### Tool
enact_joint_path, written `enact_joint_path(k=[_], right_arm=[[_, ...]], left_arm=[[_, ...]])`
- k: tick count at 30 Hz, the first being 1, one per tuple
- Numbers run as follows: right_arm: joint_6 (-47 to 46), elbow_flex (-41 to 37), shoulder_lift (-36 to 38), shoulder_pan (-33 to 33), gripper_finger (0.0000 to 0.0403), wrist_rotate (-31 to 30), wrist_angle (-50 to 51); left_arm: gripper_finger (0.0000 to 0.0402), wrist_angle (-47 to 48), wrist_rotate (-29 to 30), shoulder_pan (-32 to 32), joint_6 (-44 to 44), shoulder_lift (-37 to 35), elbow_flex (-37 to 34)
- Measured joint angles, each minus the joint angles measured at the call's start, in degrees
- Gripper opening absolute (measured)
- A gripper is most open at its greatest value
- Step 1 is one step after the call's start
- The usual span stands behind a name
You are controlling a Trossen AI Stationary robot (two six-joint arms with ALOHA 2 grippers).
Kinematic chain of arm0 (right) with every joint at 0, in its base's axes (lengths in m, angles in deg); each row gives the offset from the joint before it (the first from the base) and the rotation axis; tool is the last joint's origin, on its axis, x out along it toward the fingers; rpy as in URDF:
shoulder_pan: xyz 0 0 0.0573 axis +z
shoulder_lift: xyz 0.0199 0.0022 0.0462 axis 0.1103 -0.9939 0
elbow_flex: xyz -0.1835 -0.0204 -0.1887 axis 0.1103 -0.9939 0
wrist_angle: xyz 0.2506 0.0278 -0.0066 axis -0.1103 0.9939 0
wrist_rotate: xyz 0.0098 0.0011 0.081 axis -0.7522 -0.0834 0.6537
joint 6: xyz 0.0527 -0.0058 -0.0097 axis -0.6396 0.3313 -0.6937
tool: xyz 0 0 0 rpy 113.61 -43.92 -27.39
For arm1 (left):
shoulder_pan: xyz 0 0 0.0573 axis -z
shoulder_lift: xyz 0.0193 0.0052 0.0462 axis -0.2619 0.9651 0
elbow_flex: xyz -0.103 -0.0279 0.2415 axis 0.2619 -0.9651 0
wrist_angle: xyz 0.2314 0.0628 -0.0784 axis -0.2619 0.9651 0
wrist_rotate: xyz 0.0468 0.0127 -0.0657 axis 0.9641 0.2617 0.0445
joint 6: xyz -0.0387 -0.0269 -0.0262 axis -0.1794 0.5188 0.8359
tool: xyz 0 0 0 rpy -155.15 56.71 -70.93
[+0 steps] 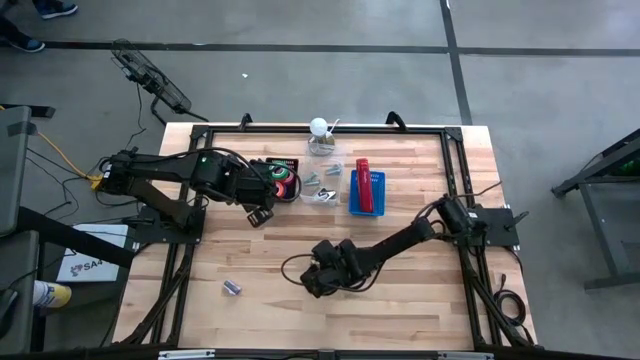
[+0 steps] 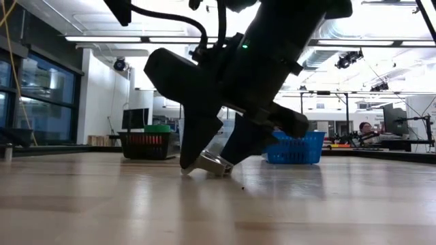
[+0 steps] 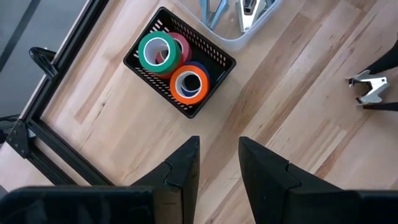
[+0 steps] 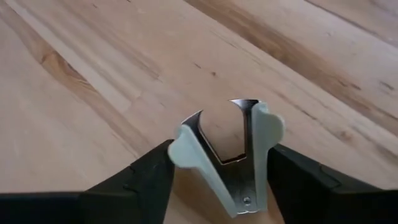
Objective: Pick and place Stapler, Stapler remover, tape
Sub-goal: Put the gray staple remover into the transparent bin
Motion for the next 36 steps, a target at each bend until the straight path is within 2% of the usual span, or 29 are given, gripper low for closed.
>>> enact_joint_path(k=[13, 27, 36], right_arm=[[3.4, -0.13, 0.51, -0.09, 0.0078, 2.25, 1.31], [6.79, -0.26, 8.95, -1.57, 0.0078, 4.37, 6.51], [13.63, -0.17, 14.16, -9.02, 0.0078, 8.52, 7.2]], left_arm=[[0.0108, 0.0, -0.78, 0.0, -1.09, 0.02, 0.0], [0.0108, -0.02, -1.16, 0.0, -2.71, 0.02, -0.02], [0.0108, -0.07, -0.97, 0.0, -2.75, 0.02, -0.02]])
